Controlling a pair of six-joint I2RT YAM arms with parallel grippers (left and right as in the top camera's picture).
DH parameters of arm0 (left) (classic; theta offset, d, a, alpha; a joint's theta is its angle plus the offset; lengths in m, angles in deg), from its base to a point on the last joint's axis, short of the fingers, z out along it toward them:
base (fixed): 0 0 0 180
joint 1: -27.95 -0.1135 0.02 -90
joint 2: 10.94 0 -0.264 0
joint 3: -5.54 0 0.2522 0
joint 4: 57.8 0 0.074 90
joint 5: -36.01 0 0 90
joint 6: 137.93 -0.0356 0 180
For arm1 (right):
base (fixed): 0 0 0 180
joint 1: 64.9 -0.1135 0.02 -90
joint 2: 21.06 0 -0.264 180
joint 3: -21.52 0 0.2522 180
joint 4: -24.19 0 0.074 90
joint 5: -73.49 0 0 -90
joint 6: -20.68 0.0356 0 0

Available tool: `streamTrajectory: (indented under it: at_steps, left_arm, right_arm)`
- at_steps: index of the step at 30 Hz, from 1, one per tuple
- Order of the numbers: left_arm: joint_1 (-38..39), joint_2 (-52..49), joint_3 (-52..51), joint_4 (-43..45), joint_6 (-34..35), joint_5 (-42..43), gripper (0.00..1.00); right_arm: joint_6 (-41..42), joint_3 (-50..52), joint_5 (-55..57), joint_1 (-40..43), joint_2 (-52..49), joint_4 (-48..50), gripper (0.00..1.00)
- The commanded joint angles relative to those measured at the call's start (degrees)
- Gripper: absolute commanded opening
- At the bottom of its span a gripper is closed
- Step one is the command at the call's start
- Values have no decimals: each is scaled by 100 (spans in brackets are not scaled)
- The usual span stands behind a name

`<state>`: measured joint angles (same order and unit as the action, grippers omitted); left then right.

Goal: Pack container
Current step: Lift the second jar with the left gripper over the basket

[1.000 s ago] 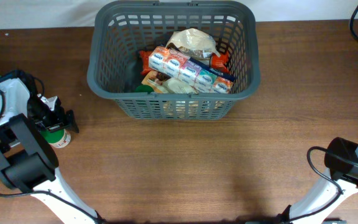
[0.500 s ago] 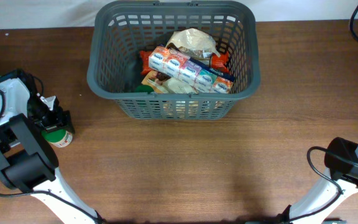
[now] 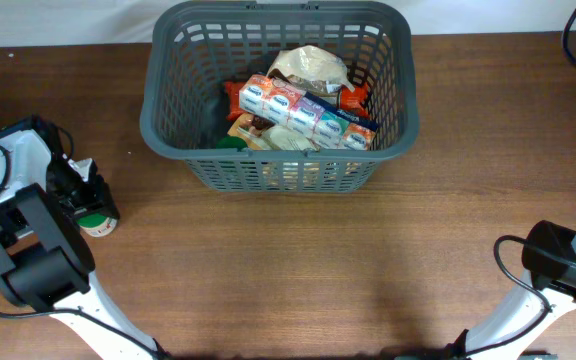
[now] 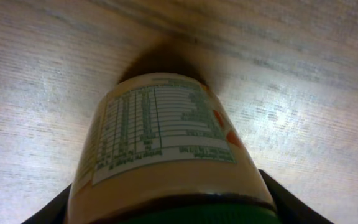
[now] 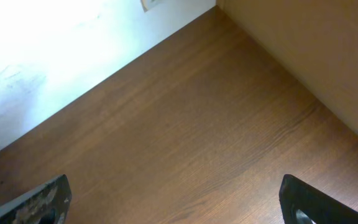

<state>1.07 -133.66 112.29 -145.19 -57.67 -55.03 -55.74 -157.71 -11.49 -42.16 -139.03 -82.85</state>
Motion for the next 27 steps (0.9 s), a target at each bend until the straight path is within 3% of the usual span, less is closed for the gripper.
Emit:
streamTrajectory:
  at_steps: [1,7,18,27]
  left_arm:
    - [-20,-48,-76,44,4,-68,32]
    - [-20,-48,-74,63,4,-70,2]
    - [323,-46,667,13,-201,-72,2]
    - [1080,-46,2820,-540,-680,-70,2]
  right_arm:
    - [66,26,-11,15,48,2,99]
    - [66,26,-9,15,48,2,99]
    - [66,26,-9,15,48,2,99]
    - [66,26,-9,15,48,2,99]
